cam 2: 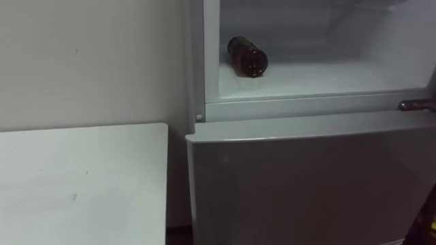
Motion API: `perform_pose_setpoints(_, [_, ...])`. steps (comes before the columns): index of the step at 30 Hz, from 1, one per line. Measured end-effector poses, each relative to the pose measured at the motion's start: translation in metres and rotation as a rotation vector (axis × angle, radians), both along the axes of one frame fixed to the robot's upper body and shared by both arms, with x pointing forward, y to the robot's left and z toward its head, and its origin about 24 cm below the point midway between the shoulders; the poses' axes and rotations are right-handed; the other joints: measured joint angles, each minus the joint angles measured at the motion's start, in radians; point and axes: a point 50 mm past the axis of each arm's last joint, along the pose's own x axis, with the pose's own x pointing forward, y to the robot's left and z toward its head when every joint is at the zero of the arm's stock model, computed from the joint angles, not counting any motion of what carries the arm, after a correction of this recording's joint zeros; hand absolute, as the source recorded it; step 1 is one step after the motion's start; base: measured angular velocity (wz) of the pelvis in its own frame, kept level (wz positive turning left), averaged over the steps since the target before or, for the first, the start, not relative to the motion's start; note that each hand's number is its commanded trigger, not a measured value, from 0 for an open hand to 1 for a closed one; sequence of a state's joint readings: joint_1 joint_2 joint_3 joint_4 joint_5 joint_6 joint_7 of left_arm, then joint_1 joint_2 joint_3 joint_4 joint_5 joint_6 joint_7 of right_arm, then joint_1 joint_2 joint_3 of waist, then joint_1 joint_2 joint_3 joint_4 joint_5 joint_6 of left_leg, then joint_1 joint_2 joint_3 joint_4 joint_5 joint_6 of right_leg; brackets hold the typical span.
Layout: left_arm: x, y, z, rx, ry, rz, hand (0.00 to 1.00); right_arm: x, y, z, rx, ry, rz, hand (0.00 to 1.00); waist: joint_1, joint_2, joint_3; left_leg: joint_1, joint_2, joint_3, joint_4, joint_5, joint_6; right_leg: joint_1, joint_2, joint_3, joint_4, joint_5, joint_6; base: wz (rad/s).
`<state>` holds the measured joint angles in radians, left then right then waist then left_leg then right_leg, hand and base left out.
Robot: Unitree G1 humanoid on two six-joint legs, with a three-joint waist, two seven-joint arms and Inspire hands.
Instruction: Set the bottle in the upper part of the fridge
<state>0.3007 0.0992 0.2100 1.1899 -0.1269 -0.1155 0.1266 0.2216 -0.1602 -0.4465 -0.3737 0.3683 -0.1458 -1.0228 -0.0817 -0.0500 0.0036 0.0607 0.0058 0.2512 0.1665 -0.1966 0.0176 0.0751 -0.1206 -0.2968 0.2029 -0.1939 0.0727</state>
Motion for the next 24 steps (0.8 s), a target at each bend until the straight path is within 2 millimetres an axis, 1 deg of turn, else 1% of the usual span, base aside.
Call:
perform_pose_setpoints(2, [0.001,-0.002,-0.001,-0.006,0.003,-0.018,0.00,0.004,0.007,-0.001,-0.027,0.013,0.026,0.00,0.005,0.006,0.0012,0.000,0.002,0.010,-0.001,0.000,0.000,-0.005,0.002,0.011,0.000,0.001,-0.002,-0.13])
perform_pose_setpoints(4, [0.002,-0.005,-0.002,-0.015,0.013,-0.039,0.00,0.009,0.018,0.000,-0.066,0.027,0.064,0.00,0.004,0.017,0.0008,0.002,0.003,0.017,-0.002,0.000,0.000,-0.006,0.005,0.021,0.000,0.002,-0.003,-0.11])
perform_pose_setpoints(9, [0.004,-0.009,-0.003,-0.017,0.033,-0.081,0.00,0.021,0.038,0.000,-0.115,0.047,0.199,0.00,0.006,0.033,-0.0008,0.004,0.003,0.016,-0.002,0.000,0.000,-0.001,0.005,0.022,0.003,0.003,-0.004,-0.01])
perform_pose_setpoints(12, [0.004,-0.009,-0.003,-0.018,0.035,-0.088,0.00,0.029,0.049,-0.002,-0.130,0.060,0.306,0.00,0.013,0.034,-0.0007,0.002,0.004,0.013,0.000,0.000,0.000,-0.001,0.005,0.020,0.005,0.003,-0.005,0.00])
perform_pose_setpoints(16, [0.004,-0.009,-0.004,-0.020,0.036,-0.108,0.00,0.036,0.061,-0.004,-0.146,0.072,0.427,0.00,0.039,0.034,-0.0009,0.000,0.004,0.009,0.000,0.000,0.000,0.000,0.005,0.020,0.005,0.003,-0.005,0.01])
perform_pose_setpoints(19, [0.005,-0.009,-0.004,-0.022,0.033,-0.110,0.00,0.040,0.068,-0.005,-0.161,0.078,0.504,0.00,0.059,0.035,-0.0010,0.000,0.004,0.005,0.001,0.000,0.000,0.002,0.005,0.020,0.005,0.003,-0.005,0.04])
perform_pose_setpoints(23, [0.005,-0.009,-0.004,-0.022,0.031,-0.111,0.00,0.043,0.076,-0.006,-0.171,0.083,0.573,0.00,0.065,0.034,-0.0011,0.002,0.003,-0.011,0.002,0.000,0.000,0.013,0.007,0.020,0.002,0.003,-0.005,0.12])
perform_pose_setpoints(24, [0.007,-0.009,-0.004,-0.022,0.027,-0.112,0.00,0.044,0.078,-0.006,-0.176,0.083,0.591,0.00,0.073,0.035,-0.0011,0.002,0.004,-0.011,0.002,0.000,0.000,0.012,0.008,0.020,0.002,0.003,-0.005,0.00])
